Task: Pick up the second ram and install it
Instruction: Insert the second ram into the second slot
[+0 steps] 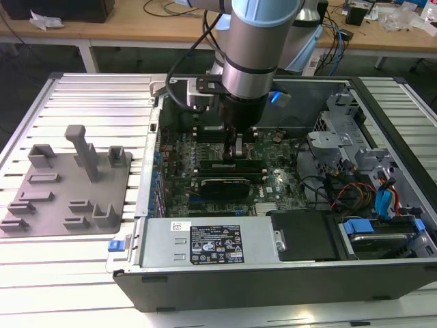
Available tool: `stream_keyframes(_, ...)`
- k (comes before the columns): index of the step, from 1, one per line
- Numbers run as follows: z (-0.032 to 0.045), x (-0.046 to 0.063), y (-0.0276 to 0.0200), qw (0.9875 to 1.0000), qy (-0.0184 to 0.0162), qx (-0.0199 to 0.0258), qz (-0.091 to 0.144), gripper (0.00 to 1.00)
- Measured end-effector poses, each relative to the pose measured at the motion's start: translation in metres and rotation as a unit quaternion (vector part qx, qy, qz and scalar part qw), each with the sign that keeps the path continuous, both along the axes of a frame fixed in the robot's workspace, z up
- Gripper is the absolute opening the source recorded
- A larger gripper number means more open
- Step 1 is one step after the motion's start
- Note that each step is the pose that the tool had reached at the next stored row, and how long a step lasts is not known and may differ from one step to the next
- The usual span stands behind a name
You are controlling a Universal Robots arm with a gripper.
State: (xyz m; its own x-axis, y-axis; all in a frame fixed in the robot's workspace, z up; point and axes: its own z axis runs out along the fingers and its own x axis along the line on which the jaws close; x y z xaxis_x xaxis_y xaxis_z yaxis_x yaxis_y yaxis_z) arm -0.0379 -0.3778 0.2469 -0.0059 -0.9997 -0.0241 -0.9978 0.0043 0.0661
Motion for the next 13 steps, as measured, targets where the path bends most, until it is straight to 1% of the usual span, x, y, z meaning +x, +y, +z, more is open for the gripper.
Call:
stream_keyframes(5,-0.0039,0.0000,-0.0010,1.0000,0.0001,-0.0001,0.000,0.09)
stream_keyframes(8,-0.0053,-0.0002,-0.0009,1.0000,0.0000,0.0010,0.000,0.09)
stream_keyframes(13,-0.0063,-0.0006,-0.0005,1.0000,0.0000,0.0009,0.000,0.09)
